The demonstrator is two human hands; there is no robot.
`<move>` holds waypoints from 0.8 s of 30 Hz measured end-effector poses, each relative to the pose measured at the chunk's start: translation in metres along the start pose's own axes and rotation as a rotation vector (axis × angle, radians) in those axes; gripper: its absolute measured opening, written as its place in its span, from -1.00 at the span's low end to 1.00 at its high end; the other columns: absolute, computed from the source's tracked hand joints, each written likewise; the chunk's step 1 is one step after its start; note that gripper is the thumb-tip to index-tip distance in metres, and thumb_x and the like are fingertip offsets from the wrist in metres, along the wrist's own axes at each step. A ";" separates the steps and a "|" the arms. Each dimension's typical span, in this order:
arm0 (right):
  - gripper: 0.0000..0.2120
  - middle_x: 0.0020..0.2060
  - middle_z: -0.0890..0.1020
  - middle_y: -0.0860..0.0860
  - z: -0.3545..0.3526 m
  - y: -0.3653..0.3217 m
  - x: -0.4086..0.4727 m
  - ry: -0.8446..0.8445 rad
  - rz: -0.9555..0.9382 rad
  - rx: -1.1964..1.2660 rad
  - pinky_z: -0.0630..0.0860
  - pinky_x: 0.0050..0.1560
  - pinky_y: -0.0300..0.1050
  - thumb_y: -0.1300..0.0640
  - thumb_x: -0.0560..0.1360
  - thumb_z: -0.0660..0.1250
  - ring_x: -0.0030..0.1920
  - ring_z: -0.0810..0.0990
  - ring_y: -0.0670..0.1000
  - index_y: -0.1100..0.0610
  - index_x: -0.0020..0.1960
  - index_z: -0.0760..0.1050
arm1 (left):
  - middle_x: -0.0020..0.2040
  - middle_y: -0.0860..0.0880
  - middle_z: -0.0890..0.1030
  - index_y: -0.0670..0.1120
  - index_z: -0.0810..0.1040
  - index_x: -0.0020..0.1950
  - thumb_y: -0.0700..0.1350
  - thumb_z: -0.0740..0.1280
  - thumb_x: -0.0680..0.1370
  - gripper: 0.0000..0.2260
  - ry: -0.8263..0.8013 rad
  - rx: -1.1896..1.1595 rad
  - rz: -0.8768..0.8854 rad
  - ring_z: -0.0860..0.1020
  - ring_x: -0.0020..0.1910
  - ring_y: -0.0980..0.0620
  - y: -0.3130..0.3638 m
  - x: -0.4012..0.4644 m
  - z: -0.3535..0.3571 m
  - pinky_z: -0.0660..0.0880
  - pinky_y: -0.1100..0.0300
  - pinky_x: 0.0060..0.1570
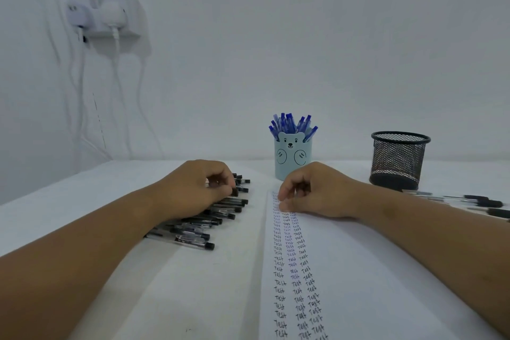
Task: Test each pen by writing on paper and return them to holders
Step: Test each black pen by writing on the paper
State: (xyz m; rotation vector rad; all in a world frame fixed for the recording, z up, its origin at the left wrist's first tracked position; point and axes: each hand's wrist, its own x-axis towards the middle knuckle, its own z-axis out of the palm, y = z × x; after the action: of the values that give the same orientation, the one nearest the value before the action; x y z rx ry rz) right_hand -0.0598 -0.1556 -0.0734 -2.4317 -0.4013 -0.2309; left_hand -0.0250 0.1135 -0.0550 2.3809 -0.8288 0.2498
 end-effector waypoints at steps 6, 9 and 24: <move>-0.86 -0.17 0.70 0.03 0.000 0.001 0.000 -0.001 -0.001 -0.018 0.46 -0.17 -0.27 -0.04 0.39 0.59 -0.29 0.49 -0.18 -0.04 -0.12 0.70 | -0.24 0.01 0.63 0.07 0.41 0.01 -0.19 0.08 0.72 -0.80 0.378 -0.388 0.032 0.43 -0.39 0.03 0.013 0.005 -0.011 0.39 0.22 -0.39; -0.87 -0.16 0.70 0.02 0.000 0.000 -0.001 -0.001 -0.001 -0.026 0.47 -0.17 -0.28 -0.05 0.39 0.59 -0.28 0.49 -0.19 -0.05 -0.13 0.69 | -0.38 0.00 0.33 0.00 0.37 -0.08 -0.14 0.06 0.73 -0.79 0.582 -0.984 -0.002 0.32 -0.39 0.02 0.022 0.009 -0.020 0.37 0.12 -0.23; -0.81 -0.40 0.51 -0.12 0.004 -0.017 -0.002 0.373 -0.357 -0.126 0.36 -0.28 -0.28 -0.08 0.54 0.40 -0.39 0.42 -0.13 0.00 0.06 0.66 | -0.44 -0.02 0.19 -0.07 0.28 -0.30 -0.05 0.08 0.59 -0.73 0.459 -1.780 -0.190 0.22 -0.49 0.01 0.047 0.002 -0.002 0.36 0.13 -0.26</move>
State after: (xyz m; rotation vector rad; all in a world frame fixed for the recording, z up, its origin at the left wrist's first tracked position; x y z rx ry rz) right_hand -0.0672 -0.1407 -0.0674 -2.3516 -0.6621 -0.8715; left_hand -0.0529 0.0844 -0.0298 0.6478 -0.2600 -0.0617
